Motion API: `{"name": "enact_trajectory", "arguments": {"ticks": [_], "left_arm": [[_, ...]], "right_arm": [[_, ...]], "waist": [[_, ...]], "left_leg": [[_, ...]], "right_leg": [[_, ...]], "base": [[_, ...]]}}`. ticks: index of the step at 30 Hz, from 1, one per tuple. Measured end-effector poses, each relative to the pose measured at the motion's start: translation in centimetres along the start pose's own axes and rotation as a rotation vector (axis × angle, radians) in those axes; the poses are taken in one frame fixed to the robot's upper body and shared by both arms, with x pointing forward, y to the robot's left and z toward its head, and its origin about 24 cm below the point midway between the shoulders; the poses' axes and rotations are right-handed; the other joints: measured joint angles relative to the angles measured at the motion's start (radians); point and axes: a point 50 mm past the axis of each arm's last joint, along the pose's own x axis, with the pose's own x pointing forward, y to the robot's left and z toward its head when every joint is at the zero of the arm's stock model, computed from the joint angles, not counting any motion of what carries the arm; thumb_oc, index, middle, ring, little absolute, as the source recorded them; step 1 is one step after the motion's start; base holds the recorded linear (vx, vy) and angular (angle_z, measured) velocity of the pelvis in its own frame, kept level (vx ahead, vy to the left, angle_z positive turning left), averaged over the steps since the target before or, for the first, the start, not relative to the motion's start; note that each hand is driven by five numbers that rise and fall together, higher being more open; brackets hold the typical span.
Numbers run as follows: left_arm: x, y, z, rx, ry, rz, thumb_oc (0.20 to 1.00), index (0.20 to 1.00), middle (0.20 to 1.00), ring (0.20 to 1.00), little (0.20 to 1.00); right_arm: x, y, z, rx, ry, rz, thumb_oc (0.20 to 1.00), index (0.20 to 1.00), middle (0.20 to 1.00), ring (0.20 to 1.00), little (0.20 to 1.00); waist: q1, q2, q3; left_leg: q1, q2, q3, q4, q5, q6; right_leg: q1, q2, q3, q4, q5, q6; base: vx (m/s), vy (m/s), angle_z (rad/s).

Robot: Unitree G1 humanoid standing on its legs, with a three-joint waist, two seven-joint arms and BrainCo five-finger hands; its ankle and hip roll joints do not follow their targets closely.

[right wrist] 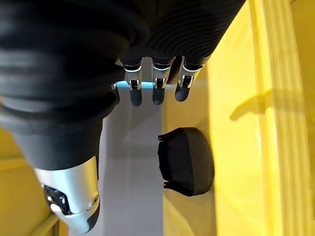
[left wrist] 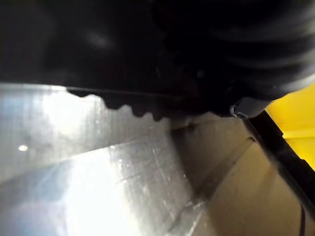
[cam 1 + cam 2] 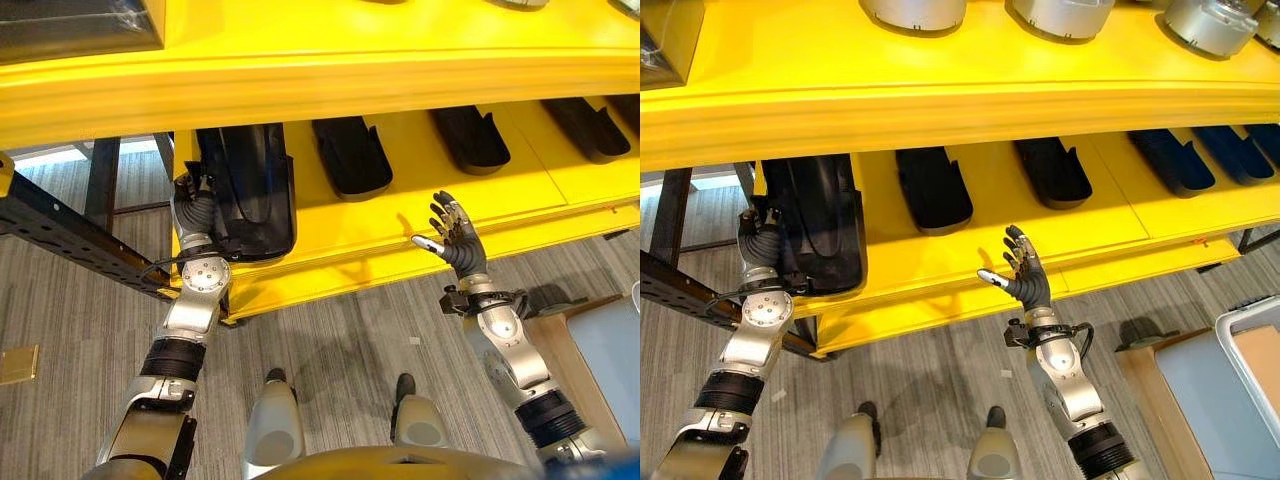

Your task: Move parts from the plastic box to the shelf.

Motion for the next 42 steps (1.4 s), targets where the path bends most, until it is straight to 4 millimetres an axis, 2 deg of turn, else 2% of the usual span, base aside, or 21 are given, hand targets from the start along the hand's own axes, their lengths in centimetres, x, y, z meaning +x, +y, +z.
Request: {"name": "enact_trajectory", "arguments": {"ticks": [4, 6, 8, 10, 11, 12, 16, 20, 21, 23, 25, 27, 34, 39, 42], "left_arm": [[1.9, 1.2, -0.3, 0.021, 0.051, 0.099, 0.2, 0.2, 0.2, 0.2, 0.2], [2.3, 1.6, -0.4, 0.025, 0.064, 0.125, 0.2, 0.2, 0.2, 0.2, 0.2], [4.0, 2.6, 0.2, 0.024, 0.074, 0.17, 0.2, 0.2, 0.2, 0.2, 0.2], [4.5, 3.1, 0.0, 0.025, 0.093, 0.185, 0.2, 0.2, 0.2, 0.2, 0.2], [5.4, 3.6, 0.2, 0.043, 0.098, 0.202, 0.2, 0.2, 0.2, 0.2, 0.2], [6.8, 4.1, 1.6, 0.021, 0.087, 0.227, 0.2, 0.2, 0.2, 0.2, 0.2], [7.8, 3.4, 2.9, -0.018, 0.077, 0.218, 0.2, 0.2, 0.2, 0.2, 0.2], [8.4, 3.0, 2.8, 0.001, 0.112, 0.203, 0.2, 0.2, 0.2, 0.2, 0.2], [9.0, 2.9, 2.7, 0.002, 0.145, 0.189, 0.2, 0.2, 0.2, 0.2, 0.2], [10.7, 3.7, 4.9, 0.005, 0.108, 0.202, 0.2, 0.2, 0.2, 0.2, 0.2], [11.7, 4.0, 6.5, 0.058, 0.072, 0.177, 0.2, 0.2, 0.2, 0.2, 0.2], [12.2, 4.3, 7.4, 0.064, 0.056, 0.177, 0.2, 0.2, 0.2, 0.2, 0.2], [12.7, 4.2, 7.6, 0.055, 0.084, 0.154, 0.2, 0.2, 0.2, 0.2, 0.2], [13.5, 4.2, 9.4, 0.015, 0.069, 0.159, 0.2, 0.2, 0.2, 0.2, 0.2], [13.5, 4.2, 9.4, -0.008, 0.077, 0.159, 0.2, 0.2, 0.2, 0.2, 0.2]], "right_arm": [[-0.1, 0.6, -0.3, 0.01, 0.016, 0.042, 1.0, 1.0, 1.0, 1.0, 1.0], [-0.2, 0.6, -0.3, 0.016, 0.017, 0.041, 1.0, 1.0, 1.0, 1.0, 1.0], [-0.2, 0.8, 0.1, 0.015, 0.003, 0.055, 1.0, 1.0, 1.0, 1.0, 1.0], [-0.2, 1.1, 0.7, 0.024, -0.021, 0.072, 1.0, 1.0, 1.0, 1.0, 1.0], [-0.1, 1.3, 1.3, 0.032, -0.046, 0.087, 1.0, 1.0, 1.0, 1.0, 1.0], [-0.1, 2.1, 2.2, 0.05, -0.082, 0.125, 1.0, 1.0, 1.0, 1.0, 1.0], [0.1, 2.2, 2.4, 0.079, -0.09, 0.131, 1.0, 1.0, 1.0, 1.0, 1.0], [0.1, 2.3, 2.9, 0.118, -0.105, 0.134, 1.0, 1.0, 1.0, 1.0, 1.0], [0.0, 2.6, 3.7, 0.132, -0.149, 0.149, 1.0, 1.0, 1.0, 1.0, 1.0], [0.1, 3.2, 4.5, 0.141, -0.185, 0.175, 1.0, 1.0, 1.0, 1.0, 1.0], [0.0, 3.2, 4.3, 0.143, -0.176, 0.173, 1.0, 1.0, 1.0, 1.0, 1.0], [-0.2, 3.1, 4.1, 0.144, -0.169, 0.171, 1.0, 1.0, 1.0, 1.0, 1.0], [-0.6, 2.4, 3.8, 0.117, -0.15, 0.174, 1.0, 1.0, 1.0, 1.0, 1.0], [-0.6, 2.2, 3.9, 0.114, -0.155, 0.174, 1.0, 1.0, 1.0, 1.0, 1.0], [-0.5, 2.2, 3.9, 0.122, -0.157, 0.173, 1.0, 1.0, 1.0, 1.0, 1.0]], "waist": [[-0.013, -0.002, -0.002], [-0.017, 0.001, 0.0], [-0.019, 0.007, 0.006], [-0.016, 0.015, 0.015], [-0.019, 0.021, 0.031], [-0.019, 0.027, 0.061], [-0.022, 0.028, 0.095], [-0.027, 0.028, 0.107], [-0.033, 0.031, 0.112], [-0.043, 0.031, 0.127], [-0.046, 0.028, 0.139], [-0.045, 0.028, 0.145], [-0.051, 0.024, 0.143], [-0.055, 0.023, 0.142], [-0.057, 0.022, 0.142]], "left_leg": [[-0.046, 0.025, -0.019, 0.035, -0.001, -0.011], [-0.059, 0.028, -0.022, 0.051, -0.001, -0.012], [-0.122, 0.029, -0.048, 0.097, -0.006, -0.016], [-0.145, 0.029, -0.056, 0.12, -0.006, -0.016], [-0.167, 0.028, -0.069, 0.14, -0.007, -0.018], [-0.215, 0.029, -0.086, 0.169, -0.009, -0.017], [-0.258, 0.029, -0.098, 0.198, -0.013, -0.017], [-0.28, 0.029, -0.106, 0.214, -0.017, -0.02], [-0.302, 0.029, -0.11, 0.236, -0.021, -0.028], [-0.365, 0.024, -0.127, 0.281, -0.028, -0.029], [-0.376, 0.02, -0.131, 0.296, -0.03, -0.028], [-0.384, 0.017, -0.131, 0.298, -0.033, -0.024], [-0.4, 0.017, -0.129, 0.297, -0.036, -0.022], [-0.421, 0.01, -0.13, 0.314, -0.041, -0.019], [-0.424, 0.007, -0.128, 0.321, -0.047, -0.015]], "right_leg": [[-0.047, 0.023, 0.003, 0.054, -0.017, 0.029], [-0.061, 0.026, 0.004, 0.074, -0.02, 0.027], [-0.122, 0.026, -0.002, 0.145, -0.05, 0.024], [-0.146, 0.025, -0.001, 0.18, -0.062, 0.021], [-0.168, 0.025, -0.003, 0.213, -0.074, 0.023], [-0.226, 0.025, -0.004, 0.276, -0.097, 0.021], [-0.278, 0.026, -0.001, 0.331, -0.118, 0.014], [-0.295, 0.026, -0.005, 0.346, -0.127, 0.016], [-0.313, 0.026, -0.005, 0.363, -0.133, 0.016], [-0.364, 0.024, -0.01, 0.407, -0.142, 0.019], [-0.365, 0.019, -0.015, 0.417, -0.148, 0.017], [-0.373, 0.016, -0.016, 0.419, -0.152, 0.015], [-0.389, 0.014, -0.016, 0.418, -0.157, 0.018], [-0.396, 0.009, -0.021, 0.415, -0.153, 0.025], [-0.395, 0.005, -0.019, 0.413, -0.152, 0.026]], "base": [[-0.07, -0.036, 0.0], [-0.1, -0.028, 0.07], [-0.09, -0.036, 0.17], [-0.13, -0.045, 0.13], [-0.13, -0.027, 0.19], [-0.11, -0.01, 0.17], [-0.07, -0.003, 0.05], [-0.04, -0.001, 0.04], [-0.04, 0.007, 0.03], [-0.02, -0.001, 0.14], [-0.02, 0.001, 0.14], [0.0, 0.003, 0.02], [0.0, 0.0, 0.0], [0.02, 0.034, 0.04], [0.01, 0.022, 0.0]]}}
